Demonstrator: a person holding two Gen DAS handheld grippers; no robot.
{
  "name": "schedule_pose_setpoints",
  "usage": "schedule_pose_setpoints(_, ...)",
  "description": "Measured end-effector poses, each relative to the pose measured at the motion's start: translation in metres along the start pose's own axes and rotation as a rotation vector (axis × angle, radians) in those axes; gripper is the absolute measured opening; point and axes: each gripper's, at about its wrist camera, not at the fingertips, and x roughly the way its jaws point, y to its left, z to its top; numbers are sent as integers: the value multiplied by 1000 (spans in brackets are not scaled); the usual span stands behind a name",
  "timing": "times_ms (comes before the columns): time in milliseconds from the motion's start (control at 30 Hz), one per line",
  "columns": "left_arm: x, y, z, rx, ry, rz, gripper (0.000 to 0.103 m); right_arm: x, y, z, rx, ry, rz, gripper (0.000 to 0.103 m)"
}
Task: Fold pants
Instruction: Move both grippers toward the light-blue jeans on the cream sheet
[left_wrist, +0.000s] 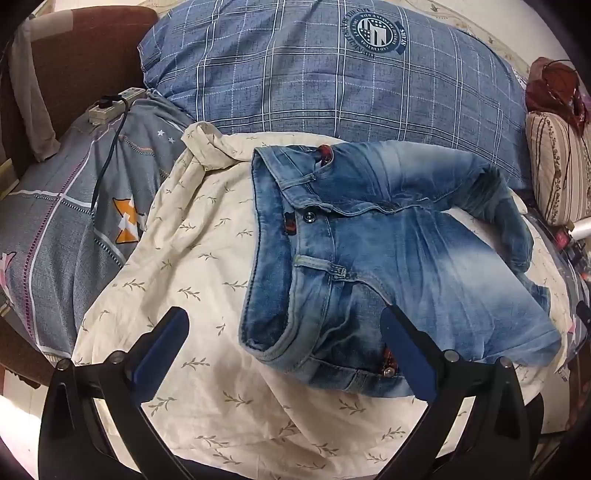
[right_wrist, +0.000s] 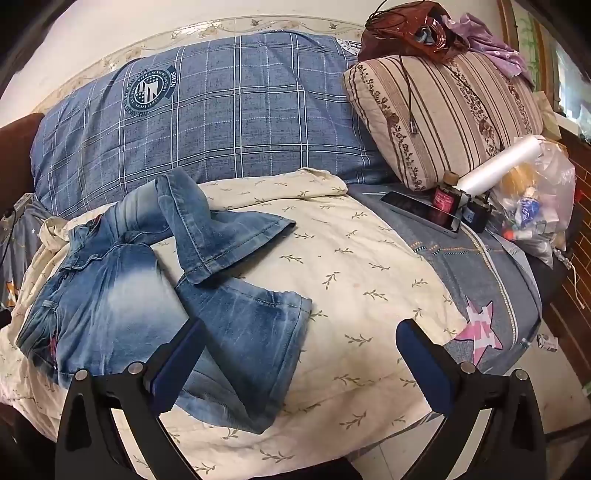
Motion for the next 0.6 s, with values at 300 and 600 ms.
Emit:
schedule_pose_setpoints(300, -6, 2, -6, 15, -9, -9, 103, -9, 2, 0, -11, -21, 14, 103)
schedule_pose_setpoints(600, -17, -10, -3, 33, -24, -23, 103, -21, -6, 0, 1, -53, 13, 103)
